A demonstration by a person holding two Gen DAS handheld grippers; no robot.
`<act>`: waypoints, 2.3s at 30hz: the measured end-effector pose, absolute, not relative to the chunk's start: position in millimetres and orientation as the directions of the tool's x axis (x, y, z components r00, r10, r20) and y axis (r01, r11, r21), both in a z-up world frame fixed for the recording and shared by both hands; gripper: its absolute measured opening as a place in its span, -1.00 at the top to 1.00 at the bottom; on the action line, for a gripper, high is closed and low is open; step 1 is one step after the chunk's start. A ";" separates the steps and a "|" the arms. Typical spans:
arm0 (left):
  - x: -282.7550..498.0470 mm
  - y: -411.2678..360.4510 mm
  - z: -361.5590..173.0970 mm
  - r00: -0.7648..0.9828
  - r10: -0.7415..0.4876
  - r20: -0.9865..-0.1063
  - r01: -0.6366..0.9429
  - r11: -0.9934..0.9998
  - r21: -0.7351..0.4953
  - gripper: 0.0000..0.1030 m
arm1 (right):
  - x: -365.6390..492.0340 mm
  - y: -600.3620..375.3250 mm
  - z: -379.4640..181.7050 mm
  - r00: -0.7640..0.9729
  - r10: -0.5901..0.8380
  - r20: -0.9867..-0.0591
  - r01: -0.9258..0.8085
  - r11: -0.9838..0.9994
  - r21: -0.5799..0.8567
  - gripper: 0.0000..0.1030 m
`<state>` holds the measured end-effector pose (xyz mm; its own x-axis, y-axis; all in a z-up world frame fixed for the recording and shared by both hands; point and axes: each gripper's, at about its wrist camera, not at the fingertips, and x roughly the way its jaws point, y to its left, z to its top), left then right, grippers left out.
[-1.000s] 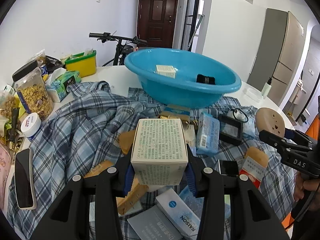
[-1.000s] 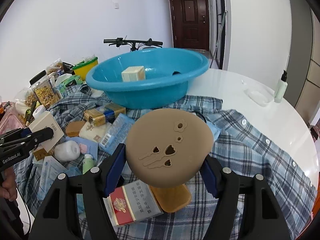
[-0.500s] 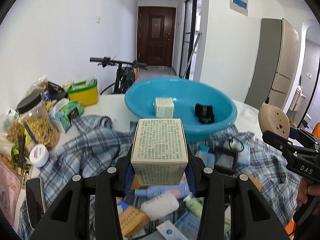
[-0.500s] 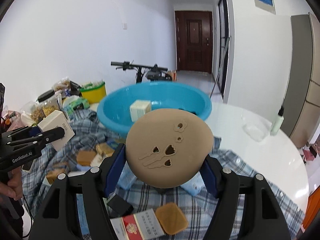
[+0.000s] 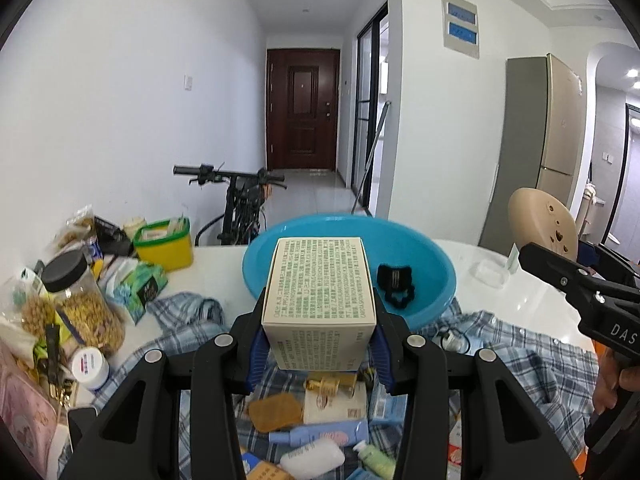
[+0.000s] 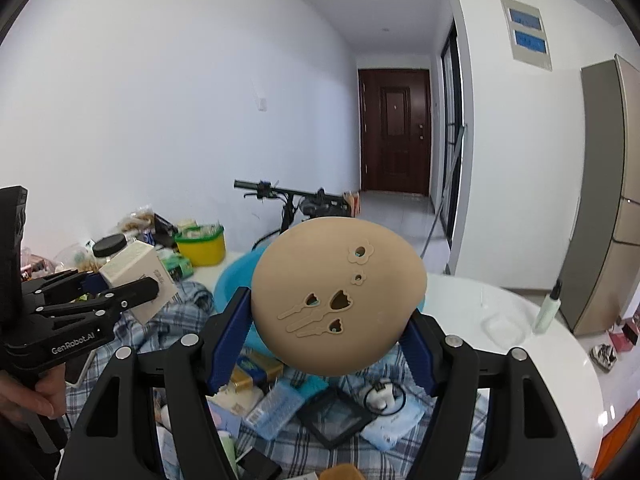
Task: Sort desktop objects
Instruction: 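Lift the printed box with the left tool while the right tool lifts the beige disc, then carry the box with the left tool while the right tool carries the disc over the basin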
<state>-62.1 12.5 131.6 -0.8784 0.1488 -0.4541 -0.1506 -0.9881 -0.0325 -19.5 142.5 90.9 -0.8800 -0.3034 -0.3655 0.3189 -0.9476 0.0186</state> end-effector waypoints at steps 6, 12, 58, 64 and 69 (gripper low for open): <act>-59.4 16.1 154.3 -0.899 0.154 -0.409 -0.162 -0.987 -0.016 0.12 | -16.0 142.5 107.5 -0.894 -0.311 -0.322 0.325 -0.946 0.013 -0.33; -55.8 19.0 168.6 -0.911 0.159 -0.379 -0.169 -0.986 -0.008 0.12 | -14.7 144.8 117.3 -0.904 -0.313 -0.291 0.323 -0.946 0.017 -0.33; -90.2 14.9 137.8 -0.874 0.171 -0.455 -0.169 -0.985 -0.044 0.12 | -52.9 150.0 79.5 -0.874 -0.270 -0.405 0.289 -0.957 0.013 -0.33; -110.9 12.9 135.0 -0.863 0.181 -0.471 -0.171 -0.983 -0.064 0.12 | -57.7 151.8 79.2 -0.876 -0.267 -0.402 0.289 -0.957 0.007 -0.33; -130.7 17.1 130.5 -0.867 0.180 -0.465 -0.169 -0.983 -0.067 0.12 | -73.0 152.6 80.2 -0.875 -0.266 -0.404 0.288 -0.958 0.006 -0.33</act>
<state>-130.7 17.1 130.5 -0.8666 0.1804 -0.4653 -0.1687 -0.9834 -0.0669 -73.0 152.6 80.2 -0.8753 -0.2659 -0.4039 0.2879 -0.9576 0.0063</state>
